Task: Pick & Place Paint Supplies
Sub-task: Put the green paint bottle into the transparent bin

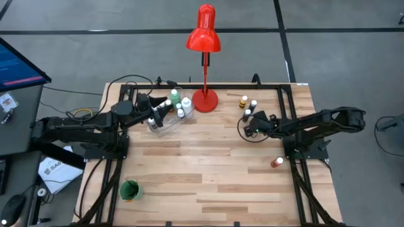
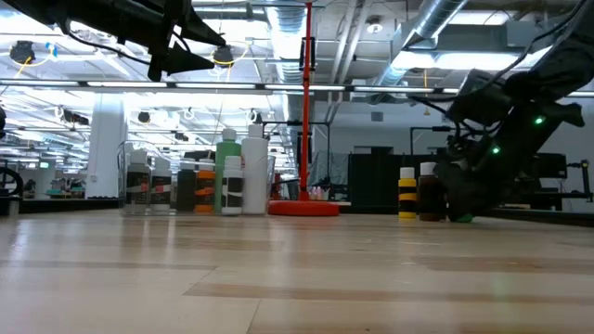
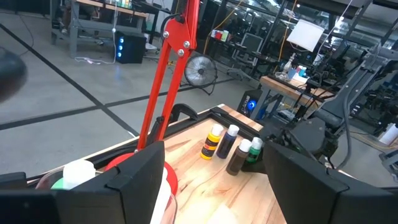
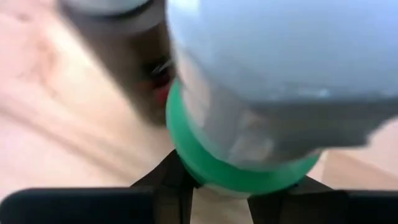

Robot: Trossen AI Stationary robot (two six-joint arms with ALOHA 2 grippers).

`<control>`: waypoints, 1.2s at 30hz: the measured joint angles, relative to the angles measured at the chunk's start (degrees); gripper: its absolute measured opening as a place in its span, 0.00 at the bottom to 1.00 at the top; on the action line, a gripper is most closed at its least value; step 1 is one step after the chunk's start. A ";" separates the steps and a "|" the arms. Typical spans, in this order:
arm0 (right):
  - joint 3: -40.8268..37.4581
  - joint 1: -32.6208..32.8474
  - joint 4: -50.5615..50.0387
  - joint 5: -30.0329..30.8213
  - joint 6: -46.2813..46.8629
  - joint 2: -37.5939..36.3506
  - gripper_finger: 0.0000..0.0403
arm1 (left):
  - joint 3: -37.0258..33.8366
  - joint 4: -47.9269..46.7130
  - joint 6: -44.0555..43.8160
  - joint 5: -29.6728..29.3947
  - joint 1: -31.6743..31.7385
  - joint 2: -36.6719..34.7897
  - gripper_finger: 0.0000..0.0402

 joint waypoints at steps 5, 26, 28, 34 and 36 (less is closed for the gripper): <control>-0.12 3.71 -8.71 -2.56 3.52 -6.06 0.24 | 0.01 0.00 0.00 0.00 0.00 0.00 0.66; 13.41 19.57 -9.12 -11.14 -1.57 -8.58 0.24 | 0.00 0.01 0.00 0.00 0.00 0.00 0.66; 17.00 19.06 -8.21 -11.08 -6.28 -3.70 0.24 | 0.00 0.02 0.00 0.00 0.00 0.00 0.66; 27.09 17.11 0.62 -13.02 -21.84 12.12 0.24 | 0.00 0.01 0.00 0.00 0.00 0.00 0.66; 30.76 15.69 4.03 -16.89 -25.66 17.23 0.25 | 0.00 0.00 0.00 0.00 0.00 0.00 0.66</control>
